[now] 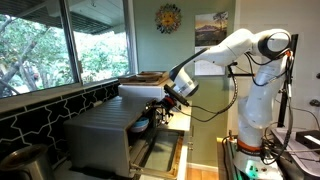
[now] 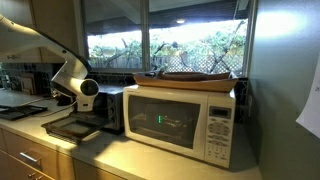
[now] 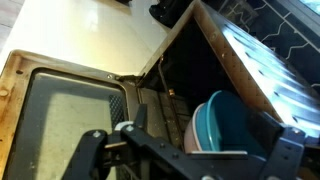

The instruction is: Remove the blue bowl from the pink bowl which is on top of the oven wire rack and put it in the oven under the oven wire rack and lastly close the oven door

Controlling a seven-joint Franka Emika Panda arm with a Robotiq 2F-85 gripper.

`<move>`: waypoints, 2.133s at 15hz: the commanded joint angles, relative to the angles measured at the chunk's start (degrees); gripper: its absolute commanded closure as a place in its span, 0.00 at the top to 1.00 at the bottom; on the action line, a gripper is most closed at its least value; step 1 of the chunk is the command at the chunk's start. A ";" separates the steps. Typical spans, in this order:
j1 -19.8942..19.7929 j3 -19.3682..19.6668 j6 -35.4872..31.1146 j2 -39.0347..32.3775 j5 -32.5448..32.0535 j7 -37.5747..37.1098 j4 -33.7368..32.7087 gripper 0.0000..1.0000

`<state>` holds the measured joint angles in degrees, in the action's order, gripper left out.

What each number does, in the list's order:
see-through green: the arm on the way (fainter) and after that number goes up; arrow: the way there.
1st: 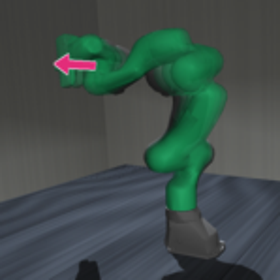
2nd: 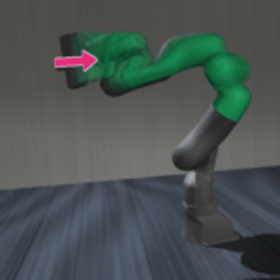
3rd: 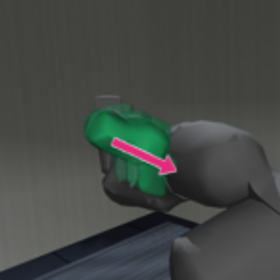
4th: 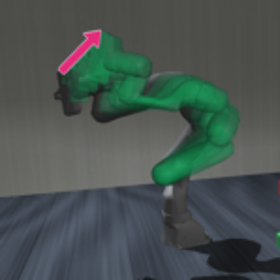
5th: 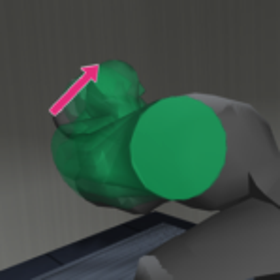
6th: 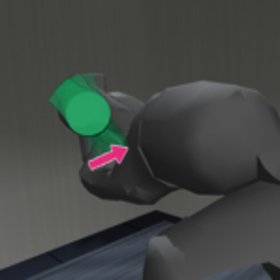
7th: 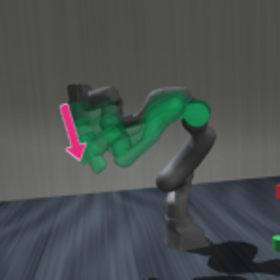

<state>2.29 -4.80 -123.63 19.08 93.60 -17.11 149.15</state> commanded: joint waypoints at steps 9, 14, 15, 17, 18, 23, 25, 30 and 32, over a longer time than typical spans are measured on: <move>-0.73 0.71 8.57 -2.50 -1.77 3.45 1.73 1.00; -1.22 0.57 6.29 -2.93 1.45 2.80 1.62 1.00; -1.29 0.66 6.33 -2.85 1.96 2.79 1.58 1.00; -1.35 0.71 6.24 -2.91 2.95 2.25 1.47 1.00; -1.38 0.74 6.33 -2.96 3.31 2.10 1.44 1.00; -1.23 0.40 5.40 -3.37 5.71 0.46 1.06 0.93; -1.20 0.31 5.13 -3.45 6.37 0.06 1.05 0.82; -1.17 0.30 4.49 -3.51 7.65 -0.96 1.11 0.58; -1.14 0.26 4.16 -3.47 8.03 -1.23 1.14 0.60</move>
<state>0.98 -4.16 -117.89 15.93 99.89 -17.41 150.28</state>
